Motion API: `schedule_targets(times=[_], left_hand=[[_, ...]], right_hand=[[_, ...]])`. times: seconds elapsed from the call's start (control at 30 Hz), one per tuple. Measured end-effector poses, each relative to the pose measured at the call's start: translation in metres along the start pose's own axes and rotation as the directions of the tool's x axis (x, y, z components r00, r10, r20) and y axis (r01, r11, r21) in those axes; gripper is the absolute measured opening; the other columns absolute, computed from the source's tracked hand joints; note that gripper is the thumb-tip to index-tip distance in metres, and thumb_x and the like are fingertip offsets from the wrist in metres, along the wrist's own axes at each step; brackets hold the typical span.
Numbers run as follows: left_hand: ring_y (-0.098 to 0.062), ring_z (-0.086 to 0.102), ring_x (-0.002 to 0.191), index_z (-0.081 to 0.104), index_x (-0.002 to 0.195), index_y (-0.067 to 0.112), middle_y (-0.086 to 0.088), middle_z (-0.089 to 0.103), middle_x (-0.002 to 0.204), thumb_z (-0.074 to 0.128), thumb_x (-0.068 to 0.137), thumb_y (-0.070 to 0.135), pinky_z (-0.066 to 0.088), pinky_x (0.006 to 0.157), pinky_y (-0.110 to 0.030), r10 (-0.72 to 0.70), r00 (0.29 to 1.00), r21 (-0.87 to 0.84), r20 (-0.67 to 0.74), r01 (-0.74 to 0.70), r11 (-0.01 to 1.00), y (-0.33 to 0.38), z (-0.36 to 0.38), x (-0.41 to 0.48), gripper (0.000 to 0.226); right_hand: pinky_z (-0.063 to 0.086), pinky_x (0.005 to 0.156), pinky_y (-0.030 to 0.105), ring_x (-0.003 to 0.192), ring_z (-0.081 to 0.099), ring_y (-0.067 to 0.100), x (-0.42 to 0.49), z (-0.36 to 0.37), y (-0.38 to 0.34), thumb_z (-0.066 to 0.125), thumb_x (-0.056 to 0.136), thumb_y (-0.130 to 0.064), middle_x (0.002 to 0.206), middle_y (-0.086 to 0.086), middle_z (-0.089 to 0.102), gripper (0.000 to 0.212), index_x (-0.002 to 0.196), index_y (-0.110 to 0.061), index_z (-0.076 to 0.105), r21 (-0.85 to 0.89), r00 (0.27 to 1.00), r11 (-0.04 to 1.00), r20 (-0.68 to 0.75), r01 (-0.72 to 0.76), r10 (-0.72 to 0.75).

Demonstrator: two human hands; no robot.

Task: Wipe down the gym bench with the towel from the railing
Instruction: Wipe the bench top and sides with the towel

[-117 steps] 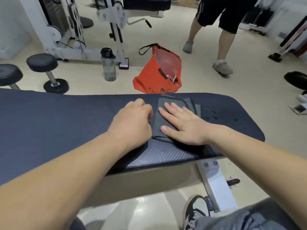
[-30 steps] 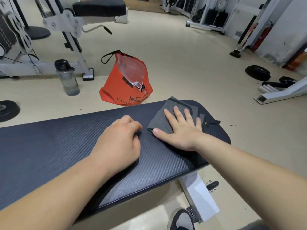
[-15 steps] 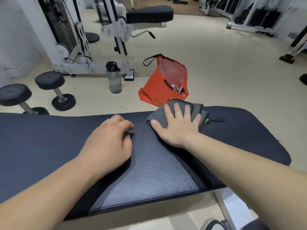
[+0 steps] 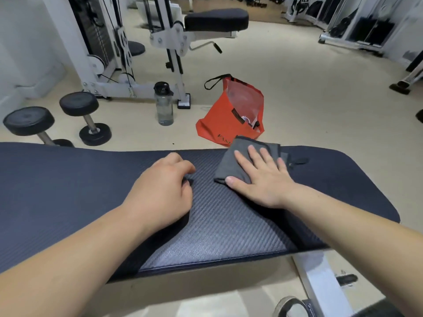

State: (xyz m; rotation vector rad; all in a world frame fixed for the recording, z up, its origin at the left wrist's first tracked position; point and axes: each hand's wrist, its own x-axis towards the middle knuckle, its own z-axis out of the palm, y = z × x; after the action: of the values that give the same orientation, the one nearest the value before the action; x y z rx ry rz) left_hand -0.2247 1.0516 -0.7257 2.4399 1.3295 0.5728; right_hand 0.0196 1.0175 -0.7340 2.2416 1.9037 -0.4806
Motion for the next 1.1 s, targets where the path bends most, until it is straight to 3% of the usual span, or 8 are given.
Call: schedule_targets(times=[0.27, 0.37, 0.43, 0.6, 0.7, 0.87, 0.97, 1.1], left_hand=[[-0.022, 0.061, 0.100, 0.067, 0.114, 0.026, 0.006, 0.058, 0.109, 0.054, 0.087, 0.022, 0.054, 0.084, -0.043, 0.037, 0.997, 0.032, 0.062, -0.039, 0.999, 0.007, 0.004, -0.007, 0.030], [-0.022, 0.060, 0.101, 0.067, 0.113, 0.026, 0.006, 0.057, 0.108, 0.054, 0.087, 0.021, 0.054, 0.085, -0.043, 0.032, 0.997, 0.039, 0.064, -0.035, 0.999, 0.010, 0.004, -0.004, 0.029], [-0.021, 0.059, 0.102, 0.066, 0.113, 0.026, 0.007, 0.056, 0.108, 0.053, 0.087, 0.021, 0.054, 0.085, -0.042, 0.028, 0.998, 0.033, 0.059, -0.030, 0.999, 0.010, 0.003, -0.003, 0.029], [-0.018, 0.058, 0.103, 0.065, 0.118, 0.027, 0.009, 0.055, 0.112, 0.052, 0.089, 0.021, 0.053, 0.086, -0.041, 0.007, 0.997, 0.020, 0.072, -0.008, 1.000, 0.011, 0.002, -0.007, 0.033], [-0.019, 0.059, 0.103, 0.065, 0.121, 0.025, 0.008, 0.056, 0.114, 0.054, 0.089, 0.021, 0.054, 0.087, -0.041, 0.013, 0.998, 0.018, 0.068, -0.014, 1.000, 0.012, -0.002, -0.013, 0.034], [-0.016, 0.060, 0.106, 0.066, 0.121, 0.024, 0.010, 0.058, 0.118, 0.054, 0.086, 0.015, 0.053, 0.091, -0.039, 0.041, 0.997, -0.003, 0.072, -0.041, 0.999, 0.009, -0.004, -0.021, 0.038], [-0.011, 0.064, 0.103, 0.073, 0.108, 0.023, 0.010, 0.067, 0.114, 0.054, 0.081, -0.001, 0.053, 0.095, -0.037, -0.061, 0.993, -0.316, 0.100, 0.089, 0.945, 0.023, -0.009, -0.020, 0.041], [-0.023, 0.069, 0.087, 0.080, 0.090, 0.014, -0.004, 0.078, 0.096, 0.057, 0.089, 0.029, 0.049, 0.088, -0.042, -0.206, 0.917, -0.837, 0.341, 0.396, 0.378, 0.048, -0.030, -0.013, 0.027]], right_hand=[[-0.019, 0.121, 0.059, 0.150, -0.039, 0.027, -0.067, 0.017, -0.046, 0.028, 0.088, -0.085, 0.166, -0.002, -0.035, 0.097, 0.158, -0.042, -0.024, -0.090, 0.943, 0.943, 0.121, 0.321, -0.309], [0.004, 0.127, 0.054, 0.158, 0.000, 0.033, -0.083, 0.009, -0.051, 0.052, 0.070, -0.093, 0.171, 0.008, 0.005, 0.124, 0.165, -0.029, 0.002, -0.175, 0.907, 0.891, 0.036, 0.419, -0.420], [0.035, 0.115, 0.047, 0.134, 0.037, 0.031, -0.087, 0.006, -0.053, 0.074, 0.056, -0.084, 0.146, 0.008, 0.037, 0.129, 0.157, -0.017, 0.029, -0.283, 0.887, 0.854, -0.019, 0.437, -0.461], [0.043, 0.079, 0.036, 0.110, 0.045, 0.022, -0.088, -0.004, -0.053, 0.088, 0.060, -0.061, 0.123, -0.003, 0.044, 0.091, 0.131, -0.023, 0.047, -0.337, 0.850, 0.805, -0.027, 0.488, -0.526], [0.048, 0.081, 0.037, 0.109, 0.053, 0.022, -0.091, -0.006, -0.051, 0.082, 0.076, -0.045, 0.120, -0.005, 0.052, 0.062, 0.126, -0.027, 0.049, -0.289, 0.821, 0.789, -0.016, 0.543, -0.571], [0.054, 0.068, 0.029, 0.074, 0.063, 0.010, -0.099, -0.026, -0.033, 0.063, 0.078, -0.023, 0.085, -0.002, 0.072, 0.023, 0.100, -0.026, 0.070, 0.244, 0.877, 0.856, 0.040, 0.456, -0.479], [0.046, 0.062, 0.033, 0.067, 0.057, 0.013, -0.097, -0.037, -0.021, 0.055, 0.076, -0.014, 0.075, 0.014, 0.067, 0.016, 0.085, -0.013, 0.068, 0.705, 0.929, 0.656, -0.012, 0.270, -0.369], [0.049, 0.075, 0.037, 0.087, 0.064, 0.026, -0.091, -0.046, -0.008, 0.055, 0.077, -0.011, 0.094, 0.014, 0.069, 0.026, 0.098, -0.004, 0.070, 0.991, 0.964, 0.124, -0.017, 0.052, -0.265]])
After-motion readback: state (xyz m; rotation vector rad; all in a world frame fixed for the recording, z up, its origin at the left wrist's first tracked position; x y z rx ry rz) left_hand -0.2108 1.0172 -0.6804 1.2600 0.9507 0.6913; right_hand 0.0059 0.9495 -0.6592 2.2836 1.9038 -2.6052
